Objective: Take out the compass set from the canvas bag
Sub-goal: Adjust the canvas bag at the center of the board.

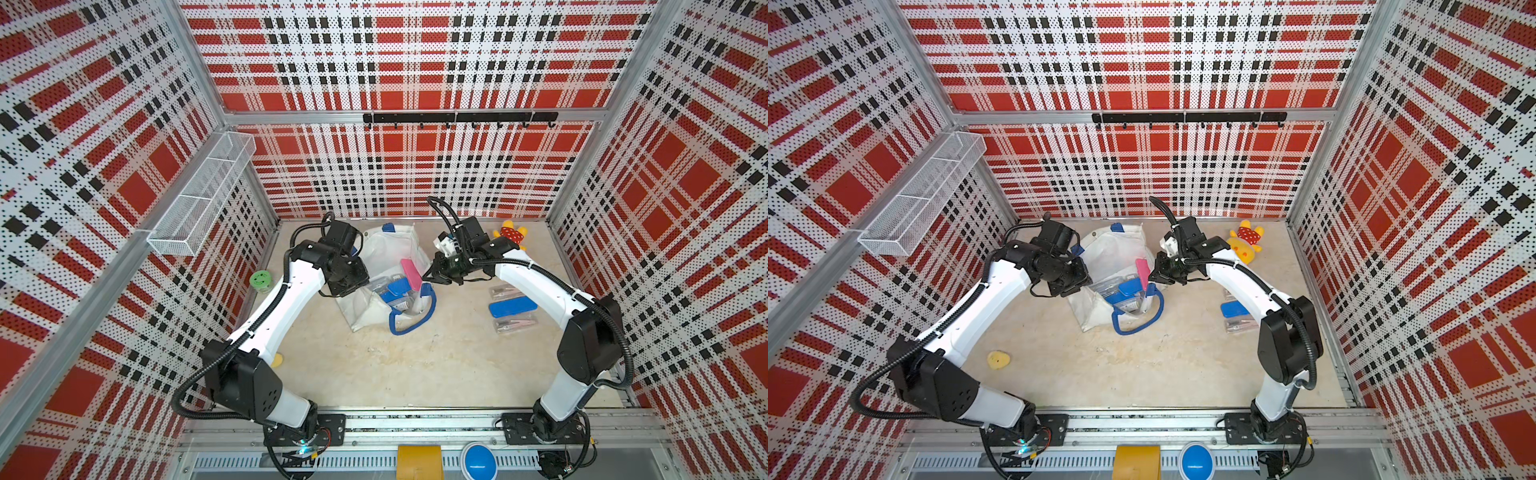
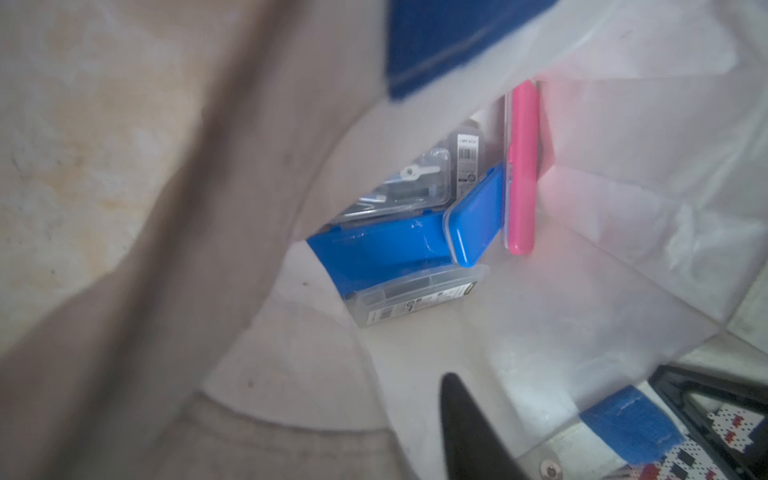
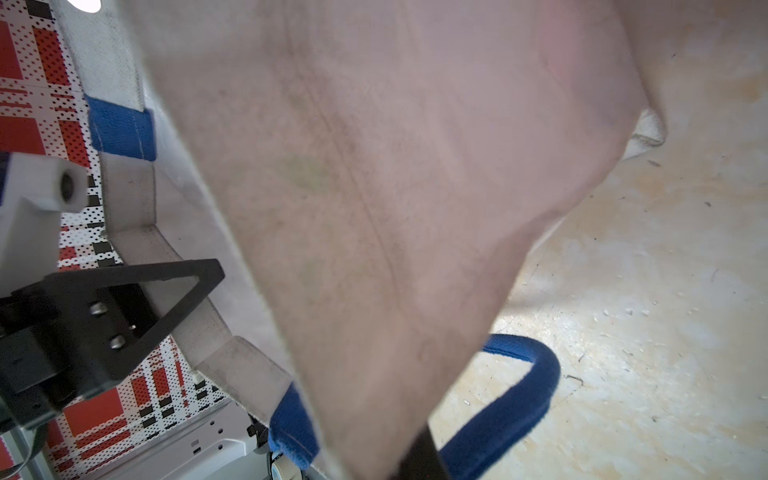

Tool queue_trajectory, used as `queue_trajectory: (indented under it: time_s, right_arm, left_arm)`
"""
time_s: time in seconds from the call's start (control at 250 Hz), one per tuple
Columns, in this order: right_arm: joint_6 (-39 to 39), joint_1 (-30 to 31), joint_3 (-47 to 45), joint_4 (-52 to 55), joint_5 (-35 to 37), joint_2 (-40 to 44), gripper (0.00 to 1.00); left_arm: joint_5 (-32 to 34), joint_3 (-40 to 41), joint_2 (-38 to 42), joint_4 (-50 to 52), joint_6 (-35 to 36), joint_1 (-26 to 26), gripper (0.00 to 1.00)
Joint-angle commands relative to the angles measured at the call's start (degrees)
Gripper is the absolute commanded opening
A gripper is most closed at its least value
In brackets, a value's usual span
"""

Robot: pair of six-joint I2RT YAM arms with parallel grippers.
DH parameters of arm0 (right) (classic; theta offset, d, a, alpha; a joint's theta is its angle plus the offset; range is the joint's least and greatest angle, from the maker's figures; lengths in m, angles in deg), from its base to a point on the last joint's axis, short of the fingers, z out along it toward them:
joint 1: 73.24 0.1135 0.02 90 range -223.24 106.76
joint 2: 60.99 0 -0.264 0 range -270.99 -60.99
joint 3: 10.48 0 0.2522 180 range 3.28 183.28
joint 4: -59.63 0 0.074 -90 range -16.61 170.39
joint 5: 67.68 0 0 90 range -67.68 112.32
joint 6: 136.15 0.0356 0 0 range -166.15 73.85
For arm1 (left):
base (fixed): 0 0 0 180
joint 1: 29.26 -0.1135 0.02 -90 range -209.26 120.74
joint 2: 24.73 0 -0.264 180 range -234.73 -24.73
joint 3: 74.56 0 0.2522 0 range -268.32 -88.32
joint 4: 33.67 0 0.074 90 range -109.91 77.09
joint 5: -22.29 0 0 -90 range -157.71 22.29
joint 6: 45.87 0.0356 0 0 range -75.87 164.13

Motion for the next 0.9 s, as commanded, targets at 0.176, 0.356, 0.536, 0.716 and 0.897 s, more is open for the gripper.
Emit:
queue_trajectory:
  time_s: [0.176,0.356,0.536,0.716,0.897]
  right_arm:
    - [0.9,-0.4,-2.4,-2.9,0.9,0.6,0.0]
    - [2.6,-0.5,-4.2,-5.1,0.5,1.1,0.0]
    - [2.4,-0.4,-3.9,-2.9,4.7,4.8,0.26]
    - [1.4,0.6,-0.3,6.8,19.0,14.3,0.5]
    - [5.3,8.4,2.5,10.7,20.8,17.3,0.31]
  left_arm:
    - [-3.3,7.1,12.8,3.8,-1.1,2.6,0.0]
    - [-2.3,19.1,19.7,0.4,-8.6,9.3,0.0]
    - [-0.3,26.8,23.5,-9.0,-16.0,15.1,0.0]
    - [3.7,28.0,24.1,-11.6,-19.4,19.7,0.0]
    - [5.7,29.3,24.4,-14.3,-22.2,21.9,0.0]
